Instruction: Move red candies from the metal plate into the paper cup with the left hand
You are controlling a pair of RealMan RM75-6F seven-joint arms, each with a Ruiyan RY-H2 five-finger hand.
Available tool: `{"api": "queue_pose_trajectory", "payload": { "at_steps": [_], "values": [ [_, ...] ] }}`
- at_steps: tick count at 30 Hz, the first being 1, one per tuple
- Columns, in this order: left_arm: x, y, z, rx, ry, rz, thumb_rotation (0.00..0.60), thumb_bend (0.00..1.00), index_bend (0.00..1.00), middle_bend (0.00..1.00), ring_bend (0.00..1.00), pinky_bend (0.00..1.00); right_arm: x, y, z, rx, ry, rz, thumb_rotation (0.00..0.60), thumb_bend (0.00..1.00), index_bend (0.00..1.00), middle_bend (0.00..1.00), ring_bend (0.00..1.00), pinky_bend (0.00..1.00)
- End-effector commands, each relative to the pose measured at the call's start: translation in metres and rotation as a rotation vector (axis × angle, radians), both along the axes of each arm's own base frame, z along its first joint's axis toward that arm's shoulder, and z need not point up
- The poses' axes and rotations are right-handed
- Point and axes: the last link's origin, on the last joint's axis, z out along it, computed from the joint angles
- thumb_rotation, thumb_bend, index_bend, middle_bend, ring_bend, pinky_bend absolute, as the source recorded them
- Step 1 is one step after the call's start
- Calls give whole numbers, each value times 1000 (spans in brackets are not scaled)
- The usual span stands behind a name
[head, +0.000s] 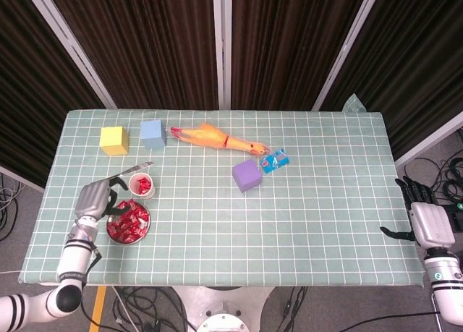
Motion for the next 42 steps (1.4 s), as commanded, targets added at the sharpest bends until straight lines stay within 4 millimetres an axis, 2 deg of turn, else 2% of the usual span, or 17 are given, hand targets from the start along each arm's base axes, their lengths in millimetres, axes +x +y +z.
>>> {"api": "queue_pose_trajectory", "payload": {
  "at_steps": [1, 5, 16, 26, 30, 42],
  "values": [
    [-22, -13, -2, -64, 7, 37, 600, 213, 485, 1000, 1000, 1000, 2, 0, -1, 5, -2, 10, 515, 0, 0, 0, 0, 0],
    [-33, -17, -4, -110, 7, 69, 600, 206, 486, 1000, 1000, 1000, 4, 0, 0, -1, -4, 15, 513, 0, 0, 0, 0, 0],
    [-37, -15, -16, -184, 8, 125, 600, 193, 499, 1000, 1000, 1000, 8, 0, 0, -1, -2, 22, 512, 0, 0, 0, 0, 0],
    [-24, -3, -38, -201, -2, 205, 600, 194, 516, 1000, 1000, 1000, 8, -1, -1, -1, -5, 20, 513, 0, 0, 0, 0, 0],
    [-25, 1, -44, -197, 21, 222, 600, 193, 518, 1000, 1000, 1000, 8, 0, -4, 5, -9, 22, 512, 0, 0, 0, 0, 0],
    [-36, 5, -45, -196, 59, 276, 600, 194, 540, 1000, 1000, 1000, 2, -1, -3, 5, -9, 13, 513, 0, 0, 0, 0, 0]
  ]
}}
